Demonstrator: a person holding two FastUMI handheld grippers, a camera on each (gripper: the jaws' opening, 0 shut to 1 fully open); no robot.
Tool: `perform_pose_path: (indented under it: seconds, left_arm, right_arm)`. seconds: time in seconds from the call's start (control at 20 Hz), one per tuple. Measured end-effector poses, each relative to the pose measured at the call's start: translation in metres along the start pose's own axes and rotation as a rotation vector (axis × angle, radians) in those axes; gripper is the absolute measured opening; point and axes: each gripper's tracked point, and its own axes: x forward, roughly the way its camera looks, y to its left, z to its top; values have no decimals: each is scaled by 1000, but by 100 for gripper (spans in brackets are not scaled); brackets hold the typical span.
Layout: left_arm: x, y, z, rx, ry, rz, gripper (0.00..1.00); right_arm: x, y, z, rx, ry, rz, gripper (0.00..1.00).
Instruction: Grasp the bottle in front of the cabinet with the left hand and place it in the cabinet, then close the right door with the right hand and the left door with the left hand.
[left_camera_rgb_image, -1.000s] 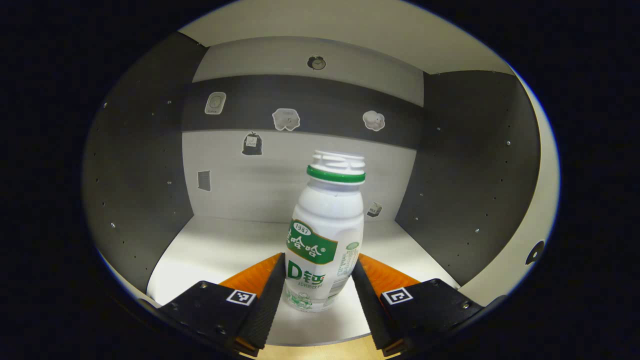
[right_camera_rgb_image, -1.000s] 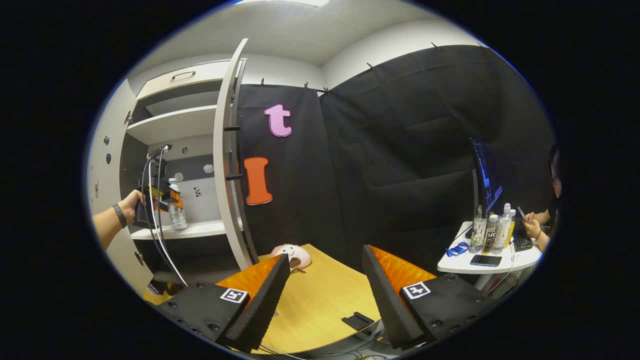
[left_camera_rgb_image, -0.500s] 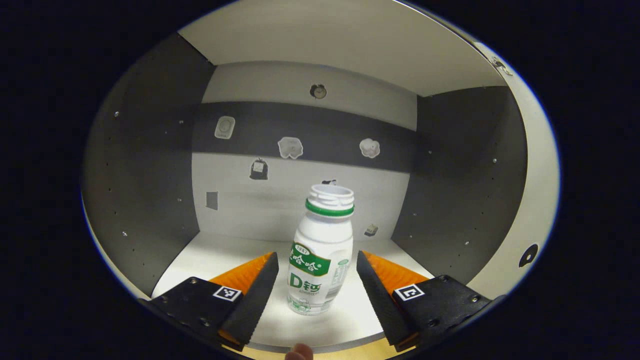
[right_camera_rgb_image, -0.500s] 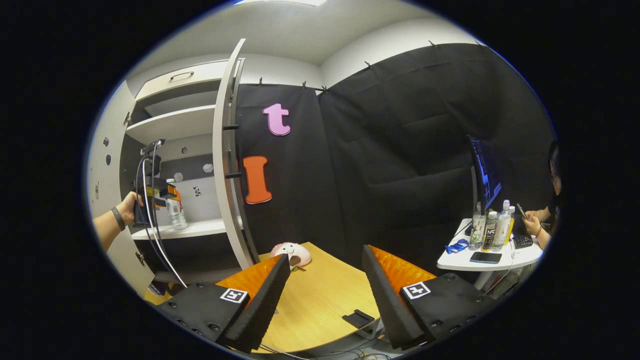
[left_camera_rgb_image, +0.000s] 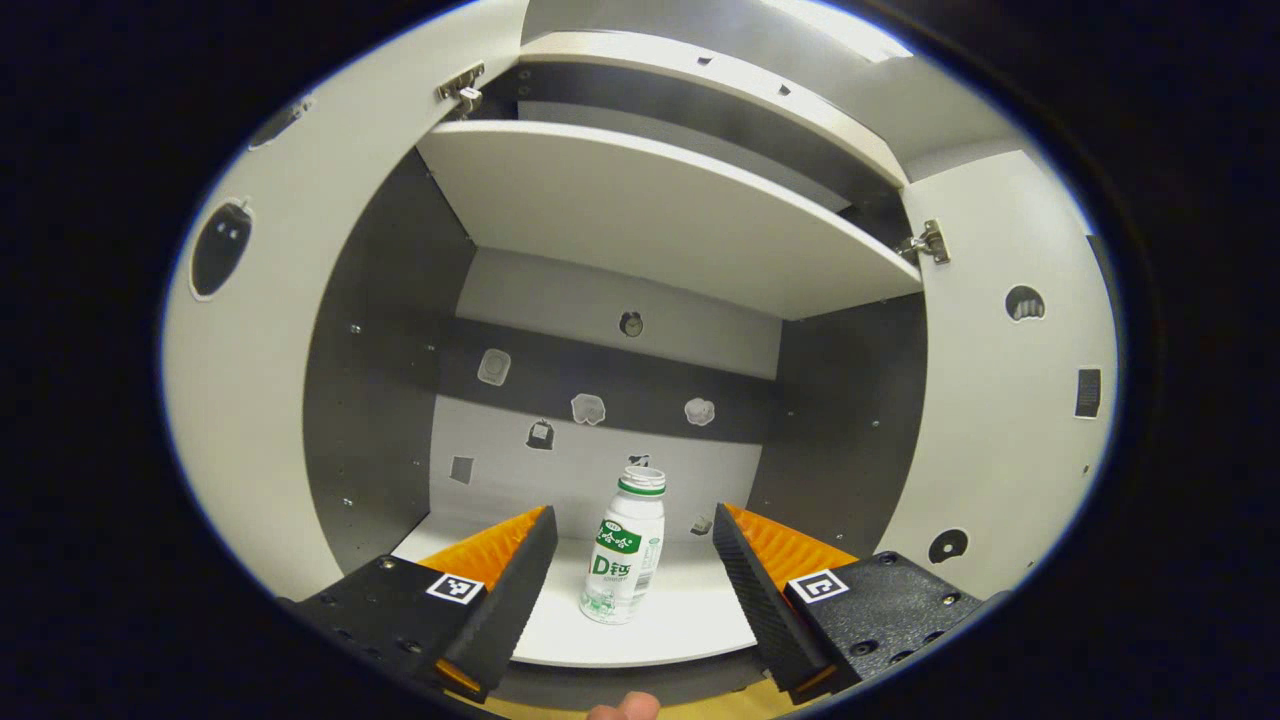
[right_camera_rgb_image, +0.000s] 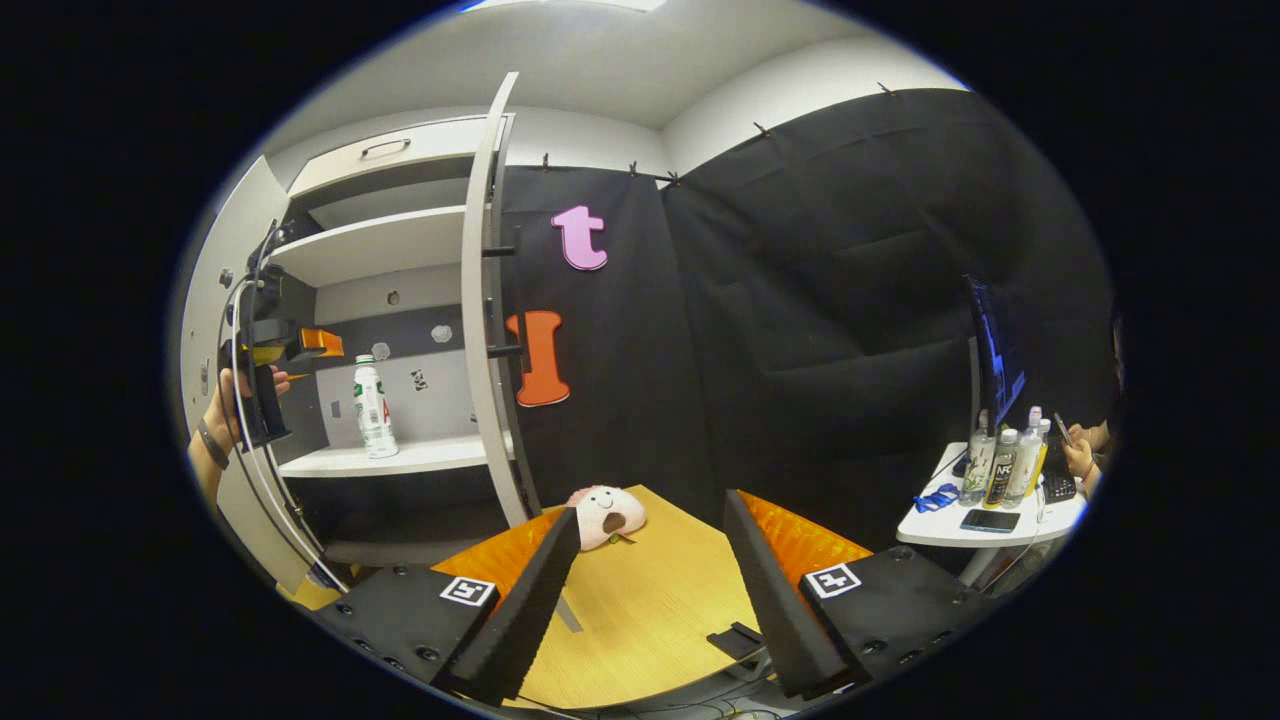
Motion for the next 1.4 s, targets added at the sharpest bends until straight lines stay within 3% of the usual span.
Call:
perform_pose_path:
  seconds: [0.05,0.3,0.8,0.85,0.95,1.2,1.4]
  left_arm:
    - [-16,-3,3,-5,-15,-17,93]
    - [-97,-7,0,-56,-51,-62,96]
    - [-206,49,-75,-66,-26,151,96]
    - [-215,54,-82,-75,-26,171,96]
    - [-233,59,-95,-97,-34,202,96]
    - [-260,56,-108,-71,-19,184,96]
    - [-267,46,-111,-84,-11,156,96]
  right_arm:
    - [2,6,2,-4,-4,17,89]
    - [13,39,6,9,-15,105,89]
    - [12,83,2,-12,-25,222,89]
    - [12,86,-1,-15,-18,231,97]
    - [9,92,-9,-22,3,249,97]
    - [3,93,2,-24,-10,256,96]
    - [18,59,39,9,-66,191,96]
